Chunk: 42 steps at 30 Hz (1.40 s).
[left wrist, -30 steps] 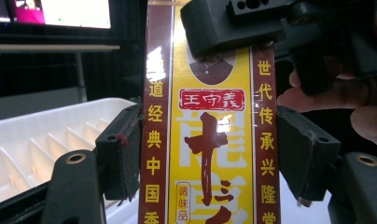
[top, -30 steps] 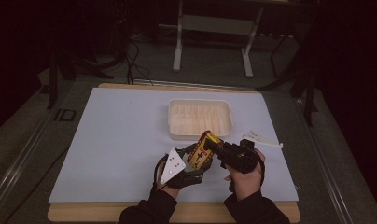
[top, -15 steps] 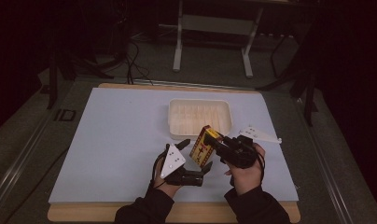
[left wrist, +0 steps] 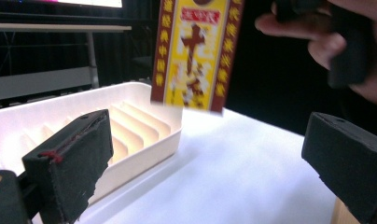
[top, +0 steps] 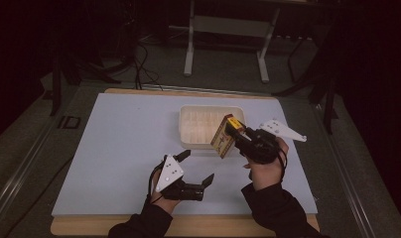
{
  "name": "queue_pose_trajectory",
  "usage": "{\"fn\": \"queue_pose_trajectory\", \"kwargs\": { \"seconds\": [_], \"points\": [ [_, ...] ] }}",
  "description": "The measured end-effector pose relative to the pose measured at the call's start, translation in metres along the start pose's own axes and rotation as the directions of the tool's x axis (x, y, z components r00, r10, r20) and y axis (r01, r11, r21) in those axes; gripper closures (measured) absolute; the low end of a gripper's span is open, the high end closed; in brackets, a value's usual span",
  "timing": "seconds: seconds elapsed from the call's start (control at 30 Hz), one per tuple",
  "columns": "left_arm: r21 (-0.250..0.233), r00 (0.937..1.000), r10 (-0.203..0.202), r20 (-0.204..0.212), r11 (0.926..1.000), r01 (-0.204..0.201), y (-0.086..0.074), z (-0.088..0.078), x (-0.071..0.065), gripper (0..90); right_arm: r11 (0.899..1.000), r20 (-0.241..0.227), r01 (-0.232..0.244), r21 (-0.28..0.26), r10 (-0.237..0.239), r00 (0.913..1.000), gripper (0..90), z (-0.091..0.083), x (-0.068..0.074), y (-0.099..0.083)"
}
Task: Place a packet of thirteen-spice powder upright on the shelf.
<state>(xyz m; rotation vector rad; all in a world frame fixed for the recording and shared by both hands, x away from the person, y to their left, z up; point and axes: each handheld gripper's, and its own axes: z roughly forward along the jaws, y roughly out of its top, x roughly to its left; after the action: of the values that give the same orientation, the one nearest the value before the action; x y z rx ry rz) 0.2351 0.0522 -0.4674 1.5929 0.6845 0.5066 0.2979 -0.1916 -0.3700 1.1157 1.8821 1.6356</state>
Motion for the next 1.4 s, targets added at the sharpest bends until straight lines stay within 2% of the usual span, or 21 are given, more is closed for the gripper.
{"fn": "queue_pose_trajectory", "kwargs": {
  "seconds": [0.17, 0.23, 0.37, 0.43, 0.5, 0.53, 0.57, 0.6, 0.77, 0.8, 0.83, 0.9, 0.97, 1.03, 1.07, 1.23, 1.3, 1.37, 1.4],
  "points": [
    [0.006, 0.9999, -0.01, -0.009, 0.9999, 0.01, -0.008, -0.009, 0.004, 3.1, 1.0, 0.052, 0.004, -0.02, -0.003, 0.9986, 67.3, 0.007, -0.009, 0.008],
    [0.008, 0.9997, -0.003, -0.024, 1.0, 0.003, -0.011, -0.012, 0.007, 3.1, 1.0, 0.071, 0.009, -0.029, -0.007, 0.9975, 67.3, 0.009, -0.012, 0.009],
    [0.005, 0.9988, -0.02, -0.045, 0.9998, 0.02, -0.018, -0.017, 0.011, 3.1, 0.999, 0.106, 0.022, -0.039, -0.018, 0.9942, 67.4, 0.015, -0.017, 0.012],
    [0.008, 0.9983, -0.015, -0.056, 0.9998, 0.015, -0.021, -0.019, 0.013, 3.1, 0.999, 0.115, 0.025, -0.04, -0.021, 0.9932, 67.3, 0.017, -0.019, 0.013],
    [0.006, 0.9981, -0.014, -0.06, 0.9999, 0.015, -0.023, -0.019, 0.014, 3.1, 0.997, 0.164, 0.06, -0.046, -0.052, 0.9851, 67.3, 0.026, -0.024, 0.017],
    [0.006, 0.9979, -0.016, -0.062, 0.9998, 0.016, -0.024, -0.018, 0.014, 3.1, 0.997, 0.164, 0.06, -0.046, -0.052, 0.9851, 67.3, 0.026, -0.024, 0.017],
    [0.006, 0.9979, -0.014, -0.063, 0.9999, 0.014, -0.025, -0.018, 0.014, 3.1, 0.996, 0.186, 0.074, -0.05, -0.063, 0.9805, 67.3, 0.031, -0.026, 0.018],
    [0.01, 0.9979, -0.016, -0.062, 0.9998, 0.016, -0.025, -0.018, 0.015, 3.1, 0.996, 0.186, 0.074, -0.05, -0.063, 0.9805, 67.3, 0.031, -0.026, 0.018],
    [0.0, 0.9963, -0.011, -0.085, 0.9999, 0.011, -0.026, -0.017, 0.015, 3.1, 0.996, 0.238, 0.072, -0.061, -0.056, 0.9695, 67.3, 0.043, -0.037, 0.022],
    [0.001, 0.996, -0.012, -0.088, 0.9999, 0.012, -0.027, -0.017, 0.015, 3.1, 0.995, 0.253, 0.074, -0.063, -0.056, 0.9657, 67.3, 0.046, -0.039, 0.022],
    [0.004, 0.9957, -0.011, -0.092, 0.9999, 0.011, -0.027, -0.017, 0.014, 3.1, 0.995, 0.284, 0.077, -0.067, -0.055, 0.9572, 67.3, 0.051, -0.044, 0.022],
    [0.007, 0.996, -0.012, -0.088, 0.9999, 0.012, -0.028, -0.016, 0.014, 3.1, 0.995, 0.29, 0.068, -0.07, -0.045, 0.9561, 67.3, 0.053, -0.047, 0.022],
    [0.014, 0.9961, -0.022, -0.085, 0.9996, 0.023, -0.028, -0.015, 0.014, 3.1, 0.996, 0.314, 0.057, -0.073, -0.031, 0.9488, 67.3, 0.058, -0.054, 0.022],
    [0.016, 0.9965, -0.022, -0.08, 0.9996, 0.023, -0.029, -0.014, 0.013, 3.1, 0.996, 0.323, 0.058, -0.074, -0.031, 0.9459, 67.3, 0.06, -0.057, 0.022],
    [0.015, 0.9972, -0.021, -0.072, 0.9996, 0.022, -0.029, -0.014, 0.013, 3.2, 0.996, 0.347, 0.053, -0.074, -0.024, 0.9375, 67.3, 0.063, -0.064, 0.02],
    [0.018, 0.9971, -0.024, -0.073, 0.9995, 0.025, -0.03, -0.013, 0.013, 3.1, 0.997, 0.38, 0.048, -0.062, -0.021, 0.9246, 67.3, 0.071, -0.075, 0.008],
    [0.021, 0.997, -0.028, -0.072, 0.9994, 0.029, -0.03, -0.013, 0.013, 3.1, 0.997, 0.401, 0.053, -0.052, -0.028, 0.9157, 67.3, 0.075, -0.078, 0.001],
    [0.022, 0.9972, -0.022, -0.071, 0.9995, 0.024, -0.03, -0.013, 0.013, 3.1, 0.999, 0.403, 0.04, -0.037, -0.022, 0.9148, 67.3, 0.079, -0.082, -0.007],
    [0.019, 0.9971, -0.025, -0.071, 0.9995, 0.027, -0.03, -0.013, 0.013, 3.1, 0.999, 0.414, 0.044, -0.032, -0.026, 0.9099, 67.3, 0.081, -0.084, -0.011]
  ]
}}
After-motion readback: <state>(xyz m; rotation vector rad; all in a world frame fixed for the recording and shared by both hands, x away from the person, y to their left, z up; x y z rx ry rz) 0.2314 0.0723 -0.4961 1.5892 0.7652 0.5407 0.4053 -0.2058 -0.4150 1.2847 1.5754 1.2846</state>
